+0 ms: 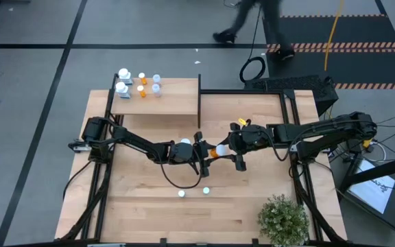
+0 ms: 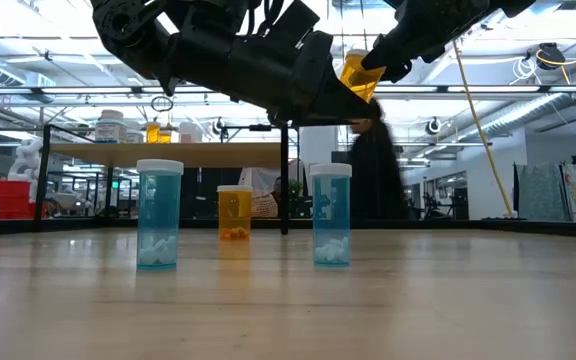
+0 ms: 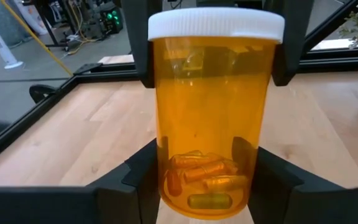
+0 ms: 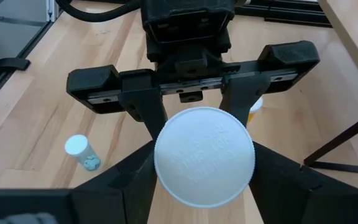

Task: Pick and place medicine bottles onto shelf by color
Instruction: Put the bottom large orange pill bottle on the shelf

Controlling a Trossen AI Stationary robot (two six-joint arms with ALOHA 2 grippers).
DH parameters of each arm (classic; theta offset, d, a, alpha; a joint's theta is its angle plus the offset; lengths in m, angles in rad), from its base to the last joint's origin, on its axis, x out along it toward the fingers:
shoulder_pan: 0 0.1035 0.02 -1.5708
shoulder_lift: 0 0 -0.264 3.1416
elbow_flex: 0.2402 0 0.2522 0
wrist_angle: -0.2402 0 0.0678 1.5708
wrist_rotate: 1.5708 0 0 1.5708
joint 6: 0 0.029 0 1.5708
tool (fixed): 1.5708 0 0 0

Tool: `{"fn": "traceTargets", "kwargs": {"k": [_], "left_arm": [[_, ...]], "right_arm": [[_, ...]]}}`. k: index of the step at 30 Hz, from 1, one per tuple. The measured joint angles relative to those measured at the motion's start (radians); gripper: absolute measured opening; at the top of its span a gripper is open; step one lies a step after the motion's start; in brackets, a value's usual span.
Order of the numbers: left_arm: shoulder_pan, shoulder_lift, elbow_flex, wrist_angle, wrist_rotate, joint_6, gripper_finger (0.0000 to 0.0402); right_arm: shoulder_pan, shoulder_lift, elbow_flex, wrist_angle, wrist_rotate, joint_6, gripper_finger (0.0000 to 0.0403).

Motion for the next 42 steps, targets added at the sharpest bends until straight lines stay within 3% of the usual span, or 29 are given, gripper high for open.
{"fn": "traceTargets", "kwargs": {"k": [8,16,22,26,32,37,42], "left_arm": [[-0.004,0.000,0.000,0.005,0.000,0.005,0.0196],[-0.004,-0.017,-0.001,0.015,-0.001,0.005,0.0174],[-0.014,-0.052,0.000,0.024,0.001,0.008,0.0196],[-0.023,-0.090,0.000,0.015,0.003,0.015,0.0187],[-0.032,-0.141,0.000,0.030,0.004,0.034,0.0173],[-0.032,-0.138,0.000,0.103,0.005,0.046,0.0205],[-0.030,-0.132,0.000,0.111,0.006,0.057,0.0198]], "right_arm": [[0.000,0.000,0.000,-0.002,0.001,-0.001,0.0251],[0.003,-0.062,-0.001,-0.034,0.003,-0.017,0.0299],[0.010,-0.140,-0.026,-0.054,0.007,-0.026,0.0308],[0.010,-0.201,-0.060,-0.042,0.007,-0.060,0.0309],[0.011,-0.267,-0.207,0.239,0.002,-0.127,0.0309],[0.011,-0.257,-0.361,0.602,0.002,-0.088,0.0309],[0.011,-0.228,-0.397,0.736,0.002,-0.052,0.0309]]}}
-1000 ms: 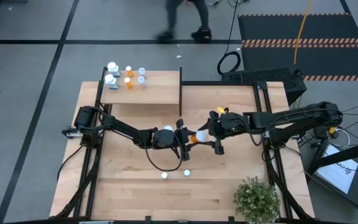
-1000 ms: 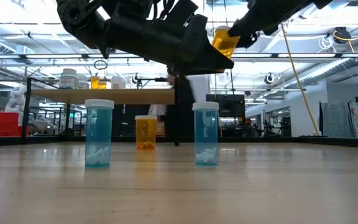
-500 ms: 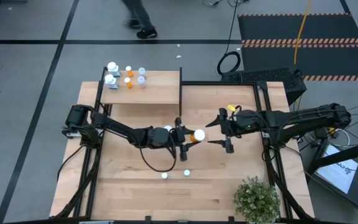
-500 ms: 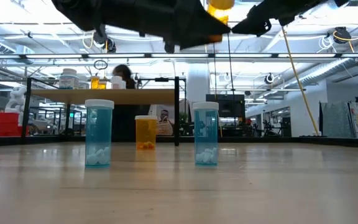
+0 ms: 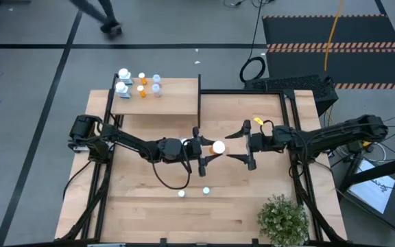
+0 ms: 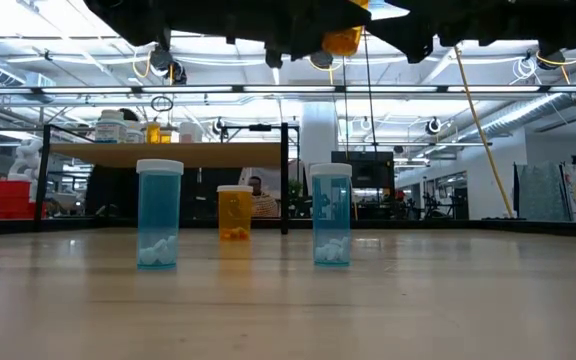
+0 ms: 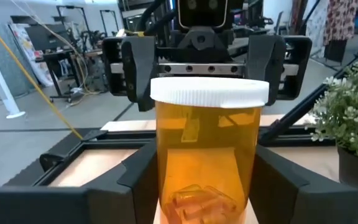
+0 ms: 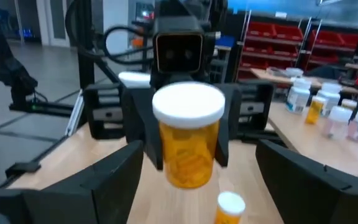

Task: Pick and place medicine bottles onto shelf by color
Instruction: Put the bottom large orange pill bottle on the shelf

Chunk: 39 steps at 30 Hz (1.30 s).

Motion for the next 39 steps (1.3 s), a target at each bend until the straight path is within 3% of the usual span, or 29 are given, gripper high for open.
{"fn": "traceTargets", "kwargs": {"k": [6,15,23,34,39], "left_arm": [[0.012,0.000,0.000,0.003,0.018,-0.004,0.0170],[0.002,0.000,0.000,0.048,0.022,0.010,0.0196],[0.004,0.001,0.000,0.105,0.062,0.002,0.0176],[0.011,0.001,0.000,0.106,0.064,-0.032,0.0184],[0.011,0.001,0.000,0.106,0.068,-0.032,0.0184]], "right_arm": [[-0.002,0.056,0.000,0.081,0.000,0.000,0.0309],[-0.003,0.132,0.000,0.083,0.000,-0.015,0.0309],[-0.002,0.239,0.000,0.260,0.000,0.000,0.0309],[0.000,0.256,0.000,0.320,-0.051,0.027,0.0308],[-0.002,0.256,0.000,0.319,-0.052,0.027,0.0291]]}}
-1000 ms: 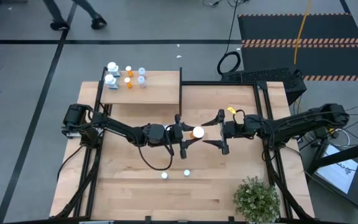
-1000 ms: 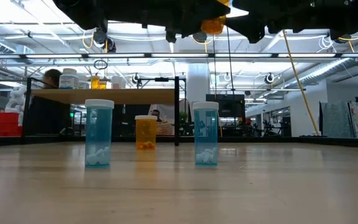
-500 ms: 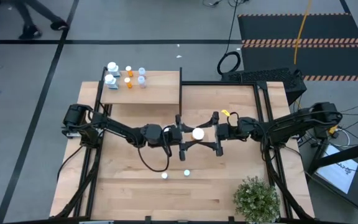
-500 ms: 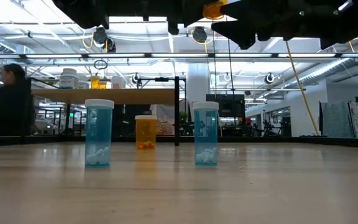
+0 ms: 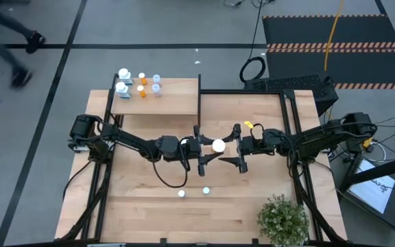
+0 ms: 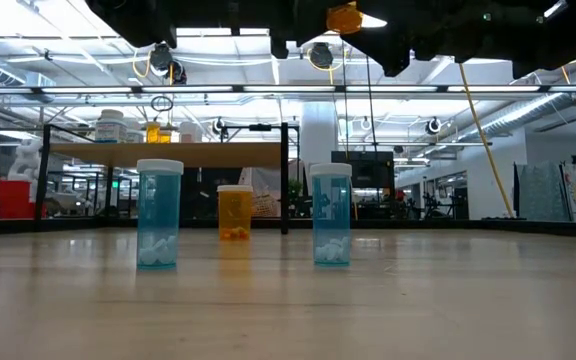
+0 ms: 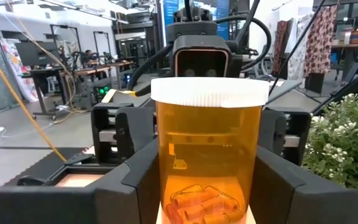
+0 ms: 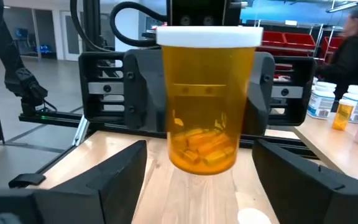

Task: Pick and place medicine bottles onto shelf by color
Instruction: Put the bottom large orange pill bottle on the shelf

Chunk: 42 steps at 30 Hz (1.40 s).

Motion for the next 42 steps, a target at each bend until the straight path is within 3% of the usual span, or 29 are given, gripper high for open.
{"fn": "traceTargets", "kwargs": {"k": [8,27,42], "left_arm": [[0.000,0.000,0.006,0.001,0.001,-0.017,0.0188],[0.000,0.004,0.007,-0.003,0.001,-0.072,0.0189],[-0.003,0.000,0.008,-0.114,-0.004,-0.079,0.0189]], "right_arm": [[0.000,0.000,0.000,0.000,0.001,0.024,0.0266],[-0.024,0.000,0.050,-0.080,-0.004,0.018,0.0265],[-0.026,0.103,0.114,-0.099,-0.029,-0.022,0.0265]]}}
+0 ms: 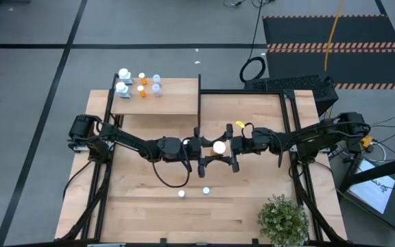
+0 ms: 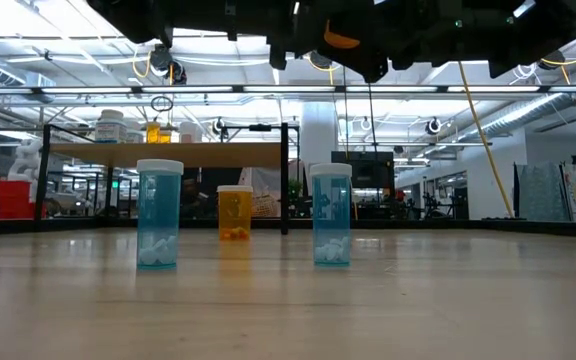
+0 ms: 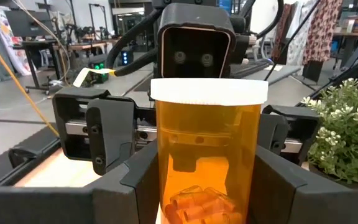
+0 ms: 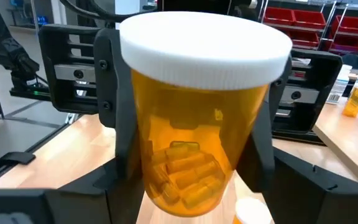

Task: Pick and place medicine bottles onto shelf by color
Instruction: Put the bottom large orange pill bottle on the shelf

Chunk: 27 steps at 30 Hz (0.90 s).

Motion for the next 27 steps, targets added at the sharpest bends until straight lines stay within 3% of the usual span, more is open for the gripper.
{"fn": "traceTargets", "kwargs": {"k": [13,19,27], "left_arm": [[-0.018,0.001,0.002,-0.012,-0.035,0.027,0.0189],[-0.025,0.002,0.002,-0.017,-0.053,0.031,0.0191],[-0.048,-0.042,0.000,-0.103,-0.088,0.053,0.0254]], "right_arm": [[-0.001,-0.009,0.002,-0.002,0.004,-0.033,0.0232],[-0.001,-0.009,0.005,-0.014,0.000,-0.036,0.0236],[0.000,-0.010,0.008,-0.051,-0.016,-0.023,0.0233]]}}
